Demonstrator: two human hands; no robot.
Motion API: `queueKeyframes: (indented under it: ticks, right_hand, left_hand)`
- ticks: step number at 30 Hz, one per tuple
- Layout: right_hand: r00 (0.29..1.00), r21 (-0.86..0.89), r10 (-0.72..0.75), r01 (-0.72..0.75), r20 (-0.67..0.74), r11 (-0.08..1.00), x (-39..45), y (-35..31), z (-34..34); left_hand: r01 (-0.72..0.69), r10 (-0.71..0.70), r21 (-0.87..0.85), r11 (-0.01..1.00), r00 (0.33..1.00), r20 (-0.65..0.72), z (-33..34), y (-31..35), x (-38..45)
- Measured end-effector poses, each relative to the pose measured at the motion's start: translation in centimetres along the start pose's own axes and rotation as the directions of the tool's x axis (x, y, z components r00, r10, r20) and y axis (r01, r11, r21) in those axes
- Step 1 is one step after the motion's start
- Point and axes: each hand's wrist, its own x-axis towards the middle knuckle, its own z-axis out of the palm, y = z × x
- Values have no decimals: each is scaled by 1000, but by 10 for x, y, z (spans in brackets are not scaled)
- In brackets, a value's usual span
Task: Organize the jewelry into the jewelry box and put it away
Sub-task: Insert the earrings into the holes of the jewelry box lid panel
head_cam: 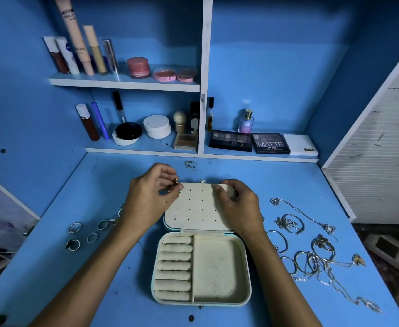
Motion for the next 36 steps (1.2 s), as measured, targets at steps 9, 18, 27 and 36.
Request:
queueKeyframes:
  ticks: [9,18,27,36]
  right_hand:
    - [1000,-2,9,-9,-2,1000,1,0,0]
    - [1000,5,17,-17,1,1000,0,0,0]
    - [1000,7,20,-20,0,1000,1,1,0]
    - [1000,-5,29,-29,9,1000,1,0,0]
  left_hand:
    - [-194,180,171,966,979,98,2,0,-1]
    - [-230,215,184,956,972,99,5,-5,1]
    - [-166,142,234,958,983,117,8,-12,-1]
    - [-276,255,237,931,960,116,13,-22,0]
